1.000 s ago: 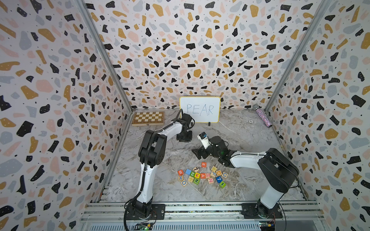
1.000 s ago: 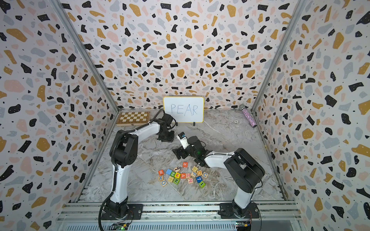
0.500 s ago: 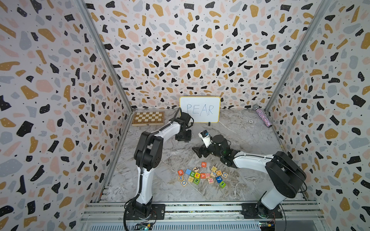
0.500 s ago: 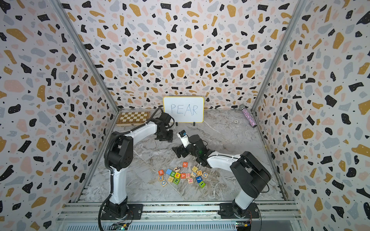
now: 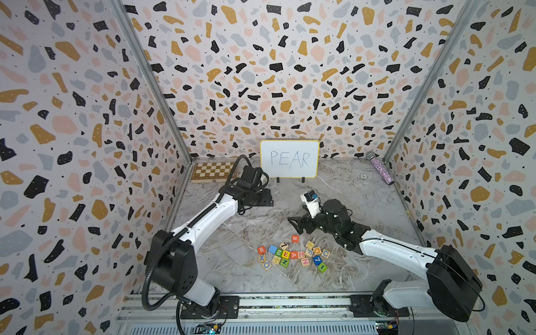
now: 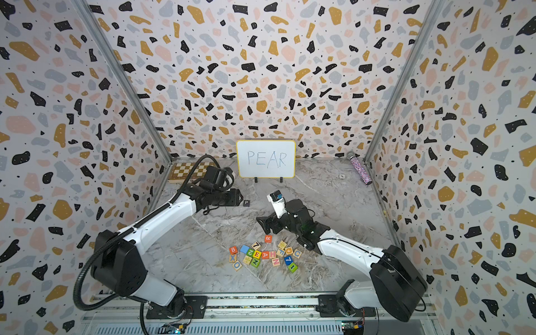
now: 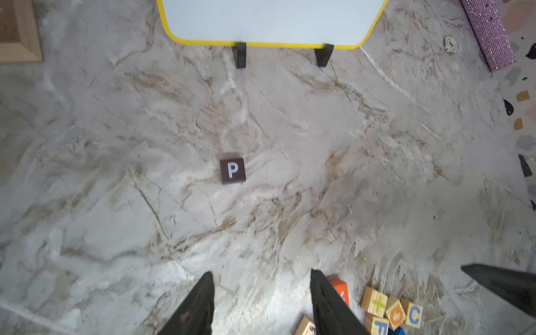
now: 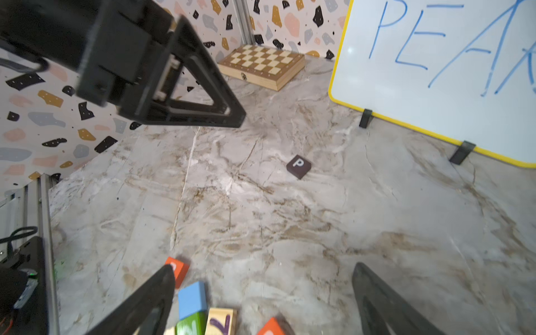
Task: Spell the uppercase word “pear” with letter blocks
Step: Pick up the letter block from the center of the board.
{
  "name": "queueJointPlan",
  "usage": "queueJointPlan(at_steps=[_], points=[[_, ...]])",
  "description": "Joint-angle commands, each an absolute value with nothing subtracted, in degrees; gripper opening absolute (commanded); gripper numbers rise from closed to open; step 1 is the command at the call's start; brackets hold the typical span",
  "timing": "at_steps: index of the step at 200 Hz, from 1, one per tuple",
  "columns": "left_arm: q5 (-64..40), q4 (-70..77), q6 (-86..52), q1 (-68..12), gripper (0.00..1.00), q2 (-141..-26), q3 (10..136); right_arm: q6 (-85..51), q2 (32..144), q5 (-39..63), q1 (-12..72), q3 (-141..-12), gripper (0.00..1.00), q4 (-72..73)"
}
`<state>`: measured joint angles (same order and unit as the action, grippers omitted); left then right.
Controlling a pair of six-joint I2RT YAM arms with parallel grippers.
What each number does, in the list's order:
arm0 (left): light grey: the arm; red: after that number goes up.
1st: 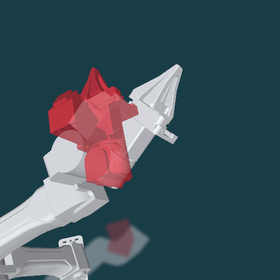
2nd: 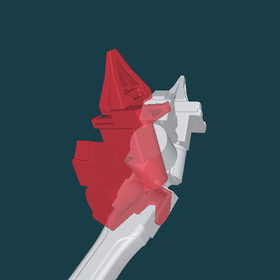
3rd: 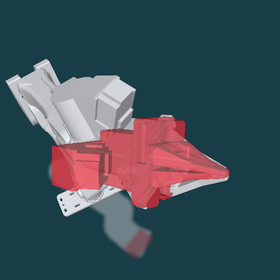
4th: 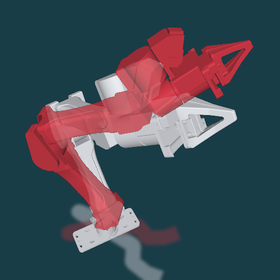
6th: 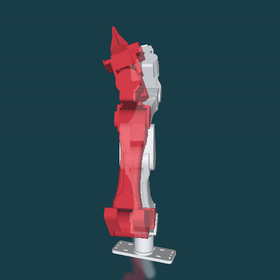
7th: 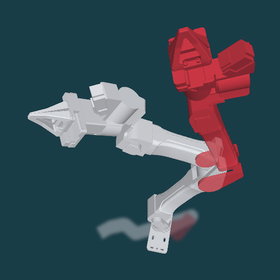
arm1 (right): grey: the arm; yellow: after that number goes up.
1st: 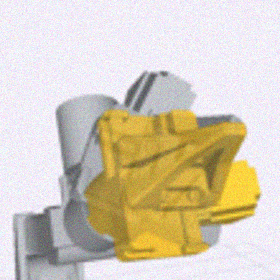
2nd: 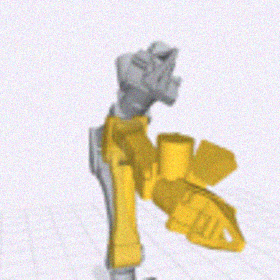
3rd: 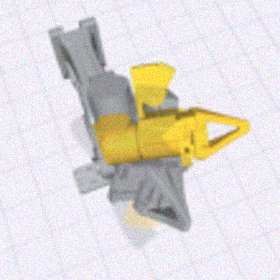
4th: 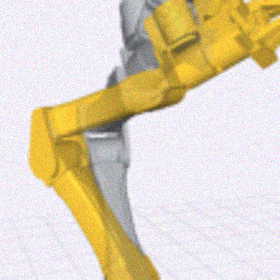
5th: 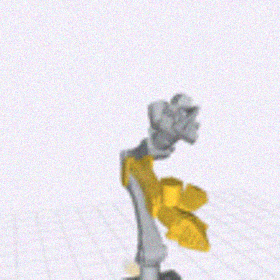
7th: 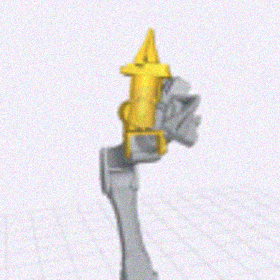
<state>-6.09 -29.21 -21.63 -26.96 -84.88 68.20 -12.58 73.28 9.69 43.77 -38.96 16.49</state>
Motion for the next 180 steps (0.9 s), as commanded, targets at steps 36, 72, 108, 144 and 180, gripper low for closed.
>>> queueJointPlan(at_steps=[36,72,108,144,180], points=[[-4.75,-27.1,-21.89,-33.02,0.63,-72.22,57.69,-11.45,60.15,8.79,45.14,-31.67,0.96,9.4],[-6.15,-30.18,-20.78,-36.94,0.65,-68.68,55.52,-14.32,54.89,10.46,46.93,-27.46,0.97,8.75],[-9.39,-29.77,-19.64,-40.22,0.65,-67.79,51.71,-15.35,54.98,10.59,49.2,-26.75,0.96,5.36],[-14.71,-26.2,-18.14,-42.27,0.65,-66.9,46.51,-17.05,57.45,8.73,51.42,-27.33,0.93,2.49],[-14.33,-26.78,-21.09,-45.16,0.57,-69.36,46.43,-21.21,54.29,9.62,52.37,-22.12,0.94,6.13]])
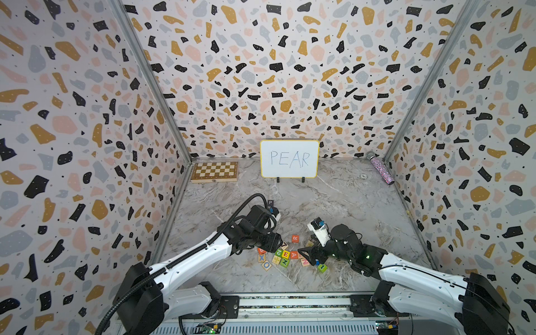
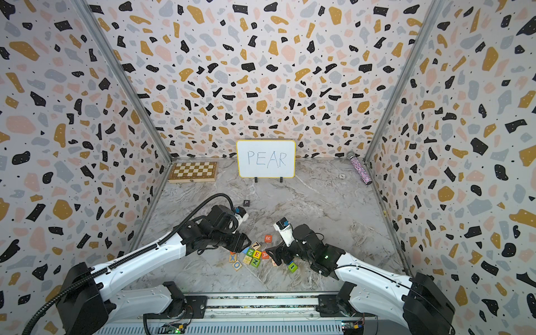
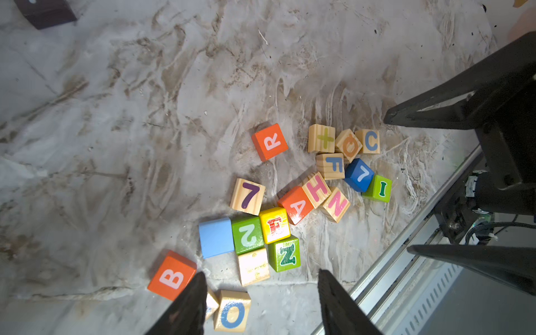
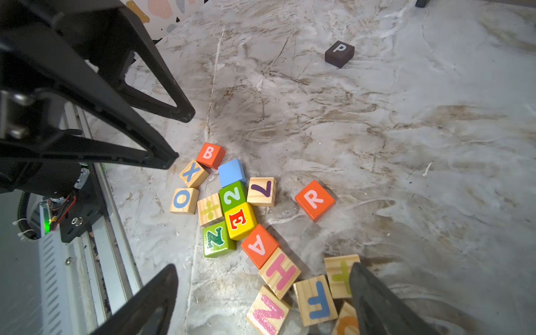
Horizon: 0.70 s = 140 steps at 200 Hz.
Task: Spell the uppercase word “pear” with letter blocks
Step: Pick up the letter block from the center of the board.
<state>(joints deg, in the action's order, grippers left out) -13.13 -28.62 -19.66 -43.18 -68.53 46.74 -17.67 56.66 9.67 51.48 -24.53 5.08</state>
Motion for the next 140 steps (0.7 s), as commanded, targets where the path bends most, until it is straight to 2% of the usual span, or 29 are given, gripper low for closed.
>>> queueJointPlan(at_steps=[1,22,87,140], points=[[-14.24,-26.75,-21.27,-45.25,0.57,-69.44,46.38,-21.37,54.22,9.56,52.42,-22.0,0.94,6.14],[-14.31,-24.64,-24.03,-47.5,0.52,-70.64,45.2,-23.1,53.42,8.75,54.27,-20.31,0.95,5.85],[-9.74,-28.21,-25.91,-51.31,0.52,-78.29,49.1,-22.89,47.19,-4.44,68.6,-14.2,0.95,3.7],[-8.23,-28.54,-25.4,-51.94,0.46,-83.12,51.38,-22.66,43.93,-7.38,70.49,-13.19,0.95,4.22]])
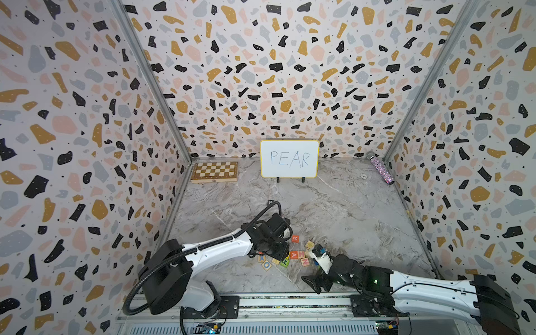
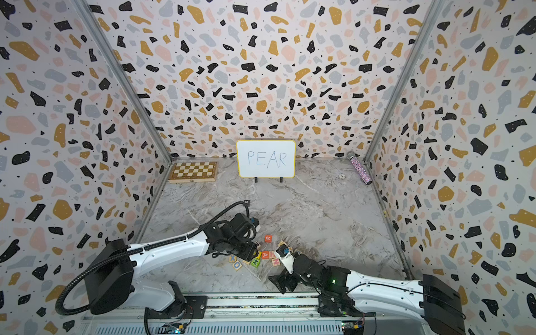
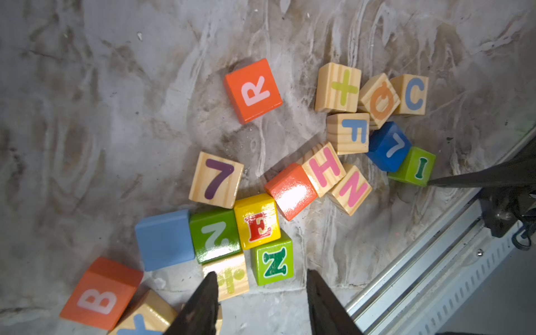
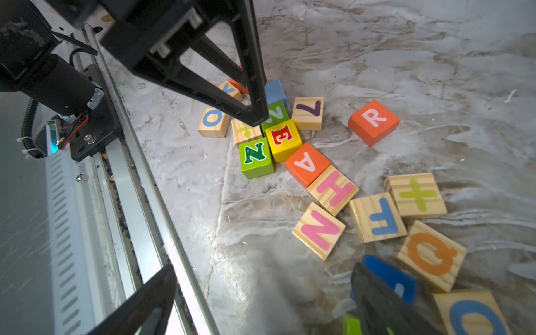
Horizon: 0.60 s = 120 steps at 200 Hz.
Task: Spell the uppercase word “pear” with letter blocks
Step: Pick up the letter block from the center of the board.
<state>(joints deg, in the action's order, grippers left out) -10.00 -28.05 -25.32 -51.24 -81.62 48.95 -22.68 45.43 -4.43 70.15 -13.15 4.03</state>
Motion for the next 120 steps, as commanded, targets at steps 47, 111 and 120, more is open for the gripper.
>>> queueJointPlan(at_steps=[47,111,120], points=[[-7.41,-29.18,-24.75,-52.46,0.45,-87.86,53.96,-23.07,44.27,-8.0,70.49,-13.41,0.94,4.0],[-5.71,-30.23,-25.28,-52.65,0.4,-91.13,55.11,-23.03,42.89,-8.26,70.58,-12.96,0.94,3.82],[-5.8,-30.23,-25.37,-52.76,0.4,-91.44,55.19,-23.06,42.84,-8.26,70.58,-13.0,0.94,3.87]])
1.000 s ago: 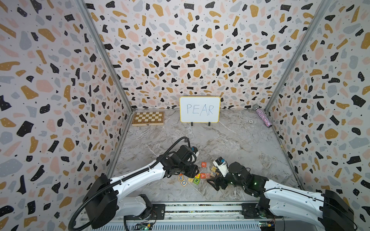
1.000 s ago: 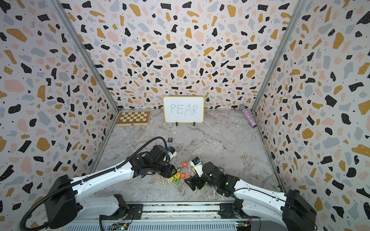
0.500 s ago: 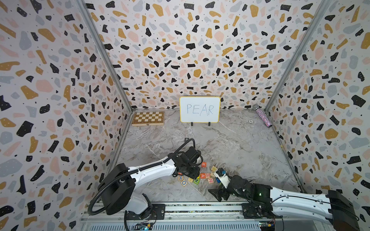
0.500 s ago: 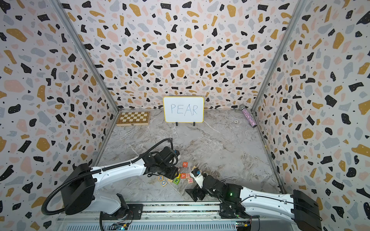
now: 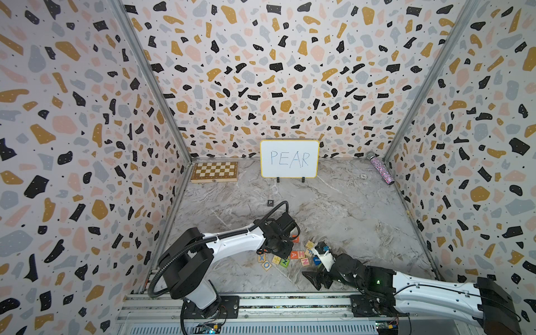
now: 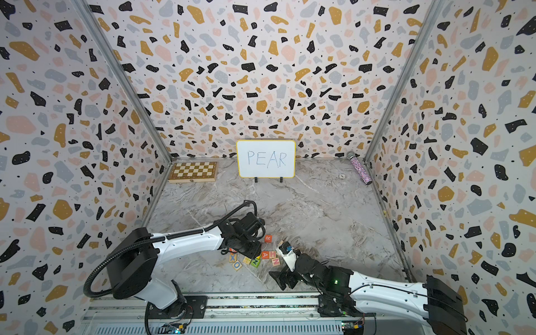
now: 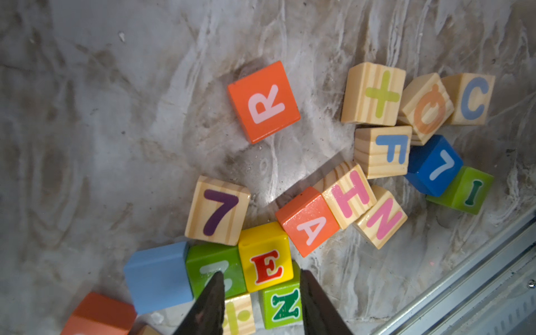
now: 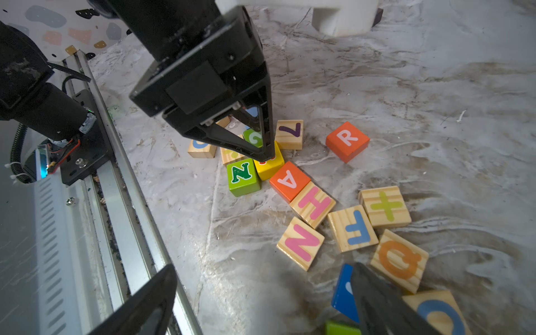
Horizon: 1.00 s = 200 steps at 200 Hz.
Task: Spell the uppercase word “pear” with letter blocks
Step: Pick up the letter block from the center of the board.
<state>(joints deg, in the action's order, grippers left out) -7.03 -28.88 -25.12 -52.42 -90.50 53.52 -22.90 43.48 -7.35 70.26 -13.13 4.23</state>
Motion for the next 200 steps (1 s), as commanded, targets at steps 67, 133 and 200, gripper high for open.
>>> queueJointPlan(at_steps=[67,133,200], points=[[-4.82,-31.83,-26.42,-53.88,0.38,-93.07,56.41,-23.29,41.42,-8.78,70.65,-12.65,0.94,3.6],[-4.13,-32.25,-27.41,-55.14,0.38,-94.69,57.65,-23.31,40.22,-8.96,70.76,-12.26,0.94,3.43],[-3.6,-32.49,-28.14,-55.29,0.38,-96.19,58.31,-23.12,38.78,-8.88,70.84,-11.95,0.94,3.34]])
